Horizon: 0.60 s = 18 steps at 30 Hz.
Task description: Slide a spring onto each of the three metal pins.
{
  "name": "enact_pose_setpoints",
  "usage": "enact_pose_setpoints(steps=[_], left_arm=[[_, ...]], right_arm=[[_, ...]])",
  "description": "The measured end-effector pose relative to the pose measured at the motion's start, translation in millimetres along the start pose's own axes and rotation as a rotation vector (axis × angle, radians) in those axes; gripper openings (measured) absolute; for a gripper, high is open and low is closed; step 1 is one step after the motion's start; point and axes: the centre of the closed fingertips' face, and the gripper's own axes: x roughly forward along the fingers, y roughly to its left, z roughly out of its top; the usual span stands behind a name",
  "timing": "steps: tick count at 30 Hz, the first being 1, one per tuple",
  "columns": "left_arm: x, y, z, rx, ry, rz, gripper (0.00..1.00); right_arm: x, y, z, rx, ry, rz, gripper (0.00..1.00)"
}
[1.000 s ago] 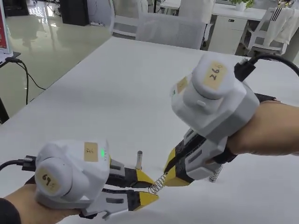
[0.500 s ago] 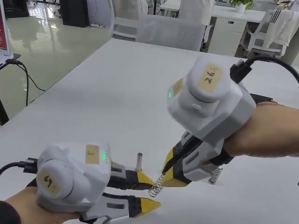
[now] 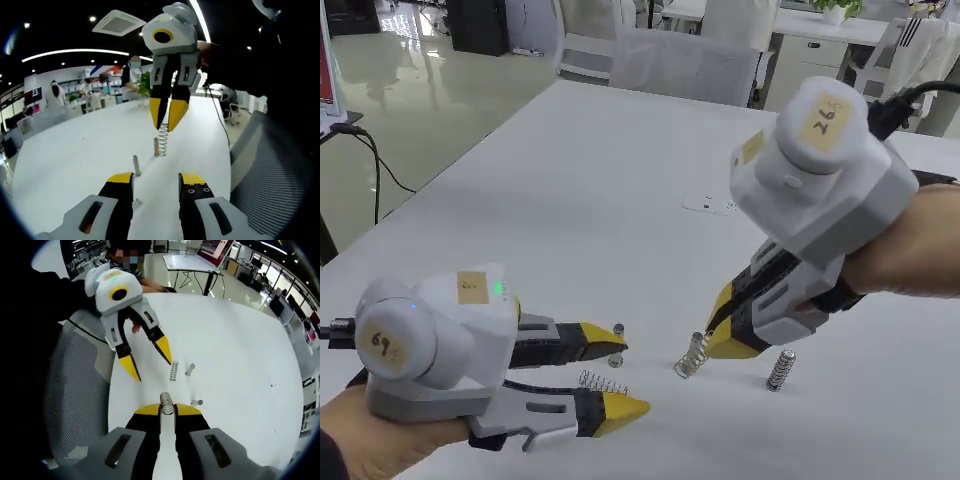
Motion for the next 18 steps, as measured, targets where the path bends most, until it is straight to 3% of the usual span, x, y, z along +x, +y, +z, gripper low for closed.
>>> enact_pose_setpoints(steps=[10,18], left_arm=[[-3.1,9.4,-0.5,-0.019,0.000,0.053,0.45],[-8.0,19.1,-2.9,-0.054,-0.004,0.097,0.57]], right_arm=[[-15.1,-29.7,-12.8,0.053,0.008,-0.066,0.07],[1.0,-47.7,-14.4,0.053,0.055,-0.084,0.07]])
